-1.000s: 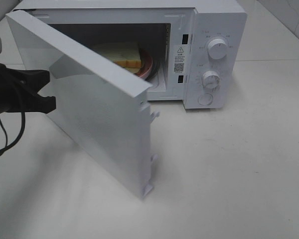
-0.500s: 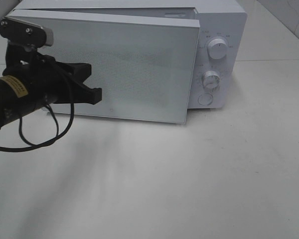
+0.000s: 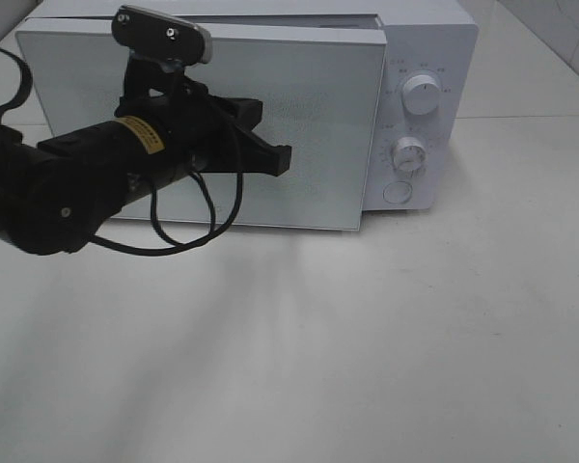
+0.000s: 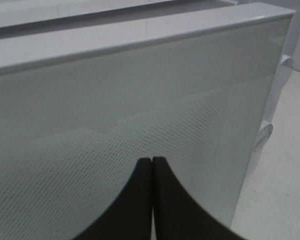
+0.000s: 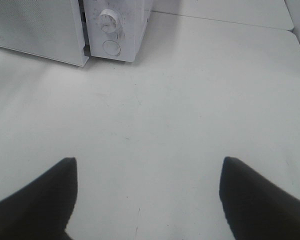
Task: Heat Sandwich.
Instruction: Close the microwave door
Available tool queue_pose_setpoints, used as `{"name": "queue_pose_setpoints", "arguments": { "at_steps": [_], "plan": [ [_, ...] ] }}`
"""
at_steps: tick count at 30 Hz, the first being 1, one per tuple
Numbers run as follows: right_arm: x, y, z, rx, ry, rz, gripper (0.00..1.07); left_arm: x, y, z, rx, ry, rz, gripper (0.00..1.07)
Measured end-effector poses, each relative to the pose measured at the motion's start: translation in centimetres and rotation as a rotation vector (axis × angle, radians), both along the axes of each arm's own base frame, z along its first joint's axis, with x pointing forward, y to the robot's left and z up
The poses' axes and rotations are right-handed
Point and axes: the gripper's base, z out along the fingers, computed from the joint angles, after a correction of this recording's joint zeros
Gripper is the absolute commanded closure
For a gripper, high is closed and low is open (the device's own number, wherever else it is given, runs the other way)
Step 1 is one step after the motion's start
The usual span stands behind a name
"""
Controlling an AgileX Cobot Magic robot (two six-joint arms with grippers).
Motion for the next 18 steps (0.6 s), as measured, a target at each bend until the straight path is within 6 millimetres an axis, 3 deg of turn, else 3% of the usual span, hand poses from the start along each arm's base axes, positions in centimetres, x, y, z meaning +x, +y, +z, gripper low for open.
{"name": "queue_pose_setpoints", "arguments": {
  "at_steps": [18],
  "plan": [
    [0.0,0.0,0.0,0.000,-0.001,0.000,0.31,3.5,-6.3,-0.1,-0.009,0.030,-0.048,1.07]
  ]
}}
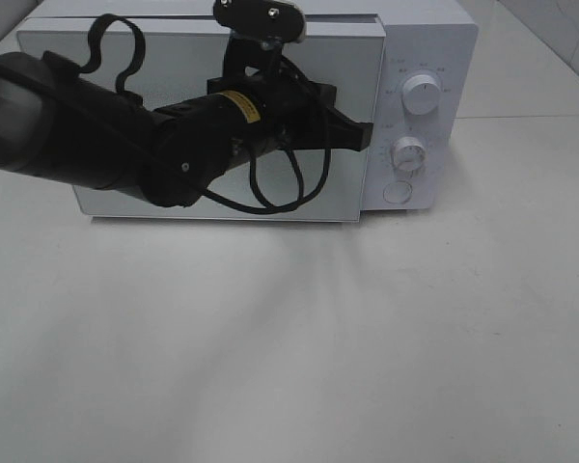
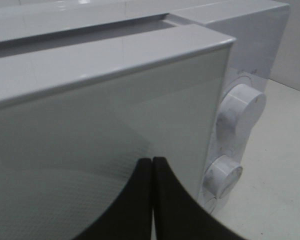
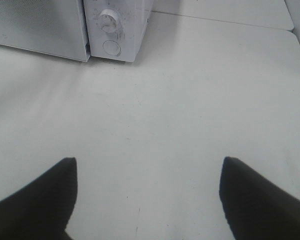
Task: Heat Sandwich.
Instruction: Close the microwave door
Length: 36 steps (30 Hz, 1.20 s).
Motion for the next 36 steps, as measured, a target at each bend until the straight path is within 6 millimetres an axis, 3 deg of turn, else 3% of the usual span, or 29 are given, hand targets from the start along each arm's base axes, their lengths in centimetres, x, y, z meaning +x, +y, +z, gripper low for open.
{"name": "queue_pose_setpoints", "arguments": {
  "at_steps": [17,36],
  "plan": [
    [0.0,0.0,0.0,0.000,0.000,0.000,0.31,2.4,-3.0,-0.8,0.076,0.049,-0.006,1.07],
    [0.0,0.0,0.0,0.000,0.000,0.000,0.31,2.4,-3.1,-0.7,0.088,0.068,-0.009,1.07]
  ]
}}
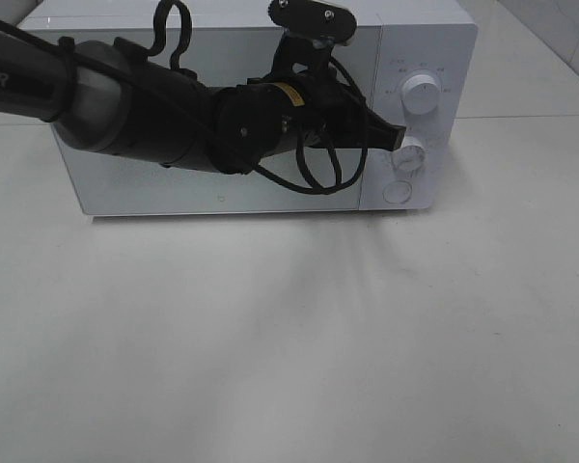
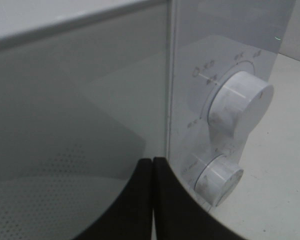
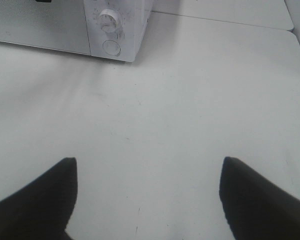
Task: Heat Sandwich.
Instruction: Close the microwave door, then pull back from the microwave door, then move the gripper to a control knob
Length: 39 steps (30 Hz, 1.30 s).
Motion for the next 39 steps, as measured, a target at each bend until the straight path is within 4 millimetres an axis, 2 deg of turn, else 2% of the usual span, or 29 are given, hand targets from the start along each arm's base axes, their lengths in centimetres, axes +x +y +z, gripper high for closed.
{"name": "queue_pose_setpoints", "arguments": {
  "at_steps": [11,20,21,28,29,31,32,33,34,35,39],
  "plan": [
    [0.0,0.0,0.0,0.000,0.000,0.000,0.31,-0.7,0.5,1.3,-0.034,-0.005,0.019,1.07],
    [0.0,0.0,0.0,0.000,0.000,0.000,0.31,-3.5,2.3,1.2,-0.016,0.023,0.019,1.07],
    [0.0,0.0,0.0,0.000,0.000,0.000,0.31,-4.4,2.9,1.3,-0.006,0.032,0.015,1.07],
    [0.0,0.0,0.0,0.000,0.000,0.000,0.31,-6.7,4.7,1.9,0.016,0.061,0.001,1.07],
    [0.0,0.0,0.0,0.000,0.000,0.000,0.31,-7.4,5.2,2.2,0.027,0.084,-0.008,1.04],
    [0.0,0.0,0.0,0.000,0.000,0.000,0.31,-8.1,5.7,2.4,0.044,0.117,-0.020,0.76],
    [0.0,0.0,0.0,0.000,0.000,0.000,0.31,-8.1,5.7,2.4,0.044,0.117,-0.020,0.76],
    [0.0,0.0,0.0,0.000,0.000,0.000,0.31,-8.5,6.0,2.5,0.054,0.136,-0.028,0.58],
    [0.0,0.0,0.0,0.000,0.000,0.000,0.31,-9.1,6.3,2.7,0.072,0.175,-0.043,0.21],
    [0.0,0.0,0.0,0.000,0.000,0.000,0.31,-9.3,6.4,2.7,0.079,0.197,-0.049,0.04],
    [0.0,0.0,0.0,0.000,0.000,0.000,0.31,-10.3,6.8,2.9,0.122,0.284,-0.084,0.10]
  ]
}}
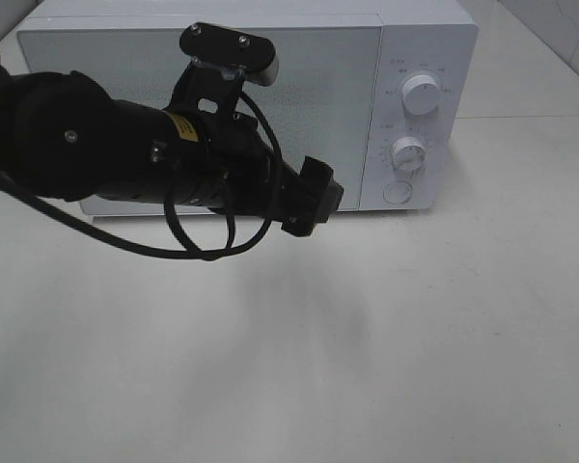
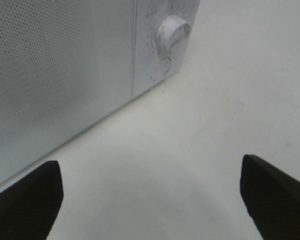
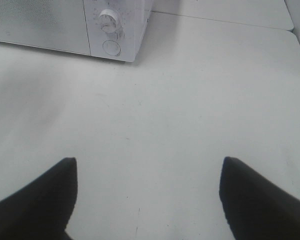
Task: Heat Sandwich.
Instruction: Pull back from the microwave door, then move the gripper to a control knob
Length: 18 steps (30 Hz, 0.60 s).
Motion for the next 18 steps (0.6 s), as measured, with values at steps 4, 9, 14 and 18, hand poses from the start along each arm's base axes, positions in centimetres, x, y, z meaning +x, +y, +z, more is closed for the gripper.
{"name": "queue_pose_setpoints", "arguments": {
  "at_steps": [4,9,14,18],
  "plan": [
    [0.0,0.0,0.0,0.000,0.000,0.000,0.31,-1.1,0.5,0.4,0.074,0.067,-0.070,0.10],
    [0.0,0.0,0.0,0.000,0.000,0.000,0.31,-2.7,1.6,0.3,0.196,0.217,-0.145,0.10],
    [0.0,0.0,0.0,0.000,0.000,0.000,0.31,-2.6,3.5,0.8,0.234,0.310,-0.121,0.10],
    [0.0,0.0,0.0,0.000,0.000,0.000,0.31,-1.8,6.1,1.8,0.230,0.357,-0.050,0.10]
  ]
}}
